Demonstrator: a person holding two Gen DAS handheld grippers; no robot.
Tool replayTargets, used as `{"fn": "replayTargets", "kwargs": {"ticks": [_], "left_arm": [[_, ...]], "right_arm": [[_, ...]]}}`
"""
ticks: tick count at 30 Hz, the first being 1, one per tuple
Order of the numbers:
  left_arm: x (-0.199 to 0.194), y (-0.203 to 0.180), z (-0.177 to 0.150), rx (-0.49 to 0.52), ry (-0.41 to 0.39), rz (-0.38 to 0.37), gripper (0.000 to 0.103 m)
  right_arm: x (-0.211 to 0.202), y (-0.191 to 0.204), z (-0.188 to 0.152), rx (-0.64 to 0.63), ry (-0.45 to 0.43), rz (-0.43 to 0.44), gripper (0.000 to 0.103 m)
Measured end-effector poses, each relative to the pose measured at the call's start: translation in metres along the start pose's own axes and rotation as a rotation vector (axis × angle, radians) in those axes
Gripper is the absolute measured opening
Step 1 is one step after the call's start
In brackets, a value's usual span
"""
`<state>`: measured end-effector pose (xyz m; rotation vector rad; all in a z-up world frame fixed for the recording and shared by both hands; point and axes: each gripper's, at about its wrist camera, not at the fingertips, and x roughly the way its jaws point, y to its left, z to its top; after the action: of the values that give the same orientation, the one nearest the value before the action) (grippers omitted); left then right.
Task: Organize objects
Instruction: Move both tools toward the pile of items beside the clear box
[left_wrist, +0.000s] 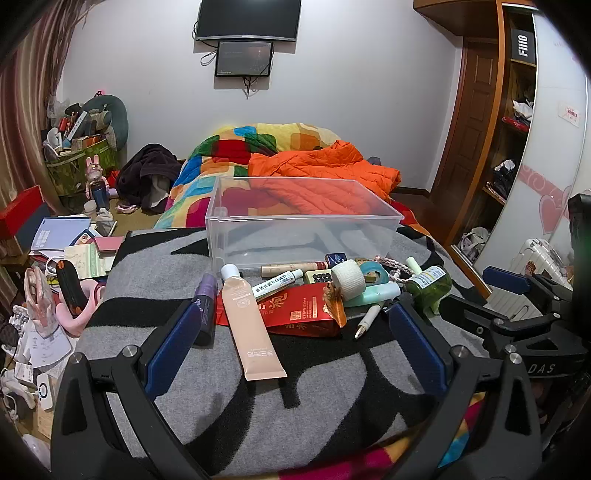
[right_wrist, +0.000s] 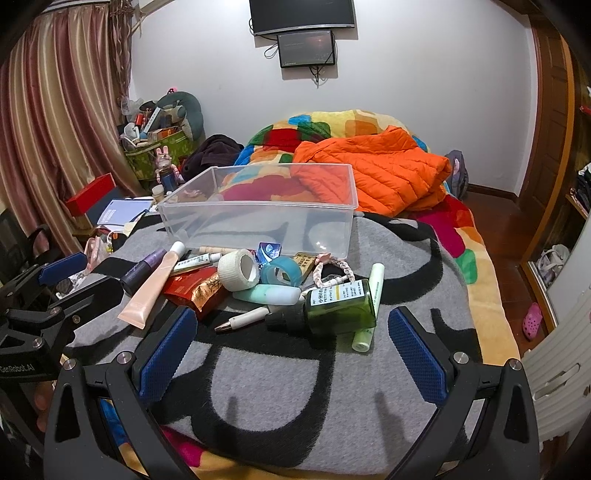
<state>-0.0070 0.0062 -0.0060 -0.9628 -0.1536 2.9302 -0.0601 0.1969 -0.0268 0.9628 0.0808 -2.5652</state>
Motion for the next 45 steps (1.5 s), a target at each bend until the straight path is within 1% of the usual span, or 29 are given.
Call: {"fn": "replayTargets", "kwargs": {"ticks": [26,40,43,45], "left_arm": [[-0.001,0.0,0.0,-0.007,0.003,-0.001,0.103],[0.003,0.003,-0.002,-0.02,0.014,-0.021,0.103],[0.003,0.008,-0.002,-0.038,0.008,-0.024,0.103],[0.003,0.015,-0.001,-0.055,0.008,-0.027,0.094]], "right_arm": [[0.002,0.003,-0.003,-0.003,0.009,0.004,0.103],[0.003,0.002,-0.003,0.002,0.006,0.008,0.103],[0.003,0.002,-0.004,-0.001,-0.005,-0.001,0.103],[0.004,-0.001,-0.003,-0.007,-0.011,-0.013,0.102]]}}
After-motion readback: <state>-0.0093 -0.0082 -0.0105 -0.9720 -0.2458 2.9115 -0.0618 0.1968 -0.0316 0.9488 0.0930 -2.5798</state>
